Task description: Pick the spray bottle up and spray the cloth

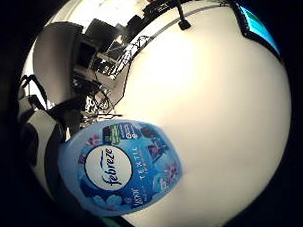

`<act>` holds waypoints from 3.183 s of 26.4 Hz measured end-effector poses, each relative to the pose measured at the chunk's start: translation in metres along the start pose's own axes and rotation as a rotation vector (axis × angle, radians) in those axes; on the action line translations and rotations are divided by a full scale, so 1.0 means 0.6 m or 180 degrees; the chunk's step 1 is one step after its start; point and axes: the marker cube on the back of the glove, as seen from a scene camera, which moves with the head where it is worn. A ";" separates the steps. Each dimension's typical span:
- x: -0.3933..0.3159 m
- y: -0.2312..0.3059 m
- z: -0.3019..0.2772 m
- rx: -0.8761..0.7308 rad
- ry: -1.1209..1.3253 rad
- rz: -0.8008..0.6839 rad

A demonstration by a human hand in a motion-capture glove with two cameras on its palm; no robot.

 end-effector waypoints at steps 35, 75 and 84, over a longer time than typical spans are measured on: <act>-0.195 0.128 -0.012 -0.2704 0.2158 -0.0597; -0.145 0.303 0.205 -0.4526 0.4588 -0.0521; -0.276 0.256 0.255 -0.4023 0.3539 -0.1069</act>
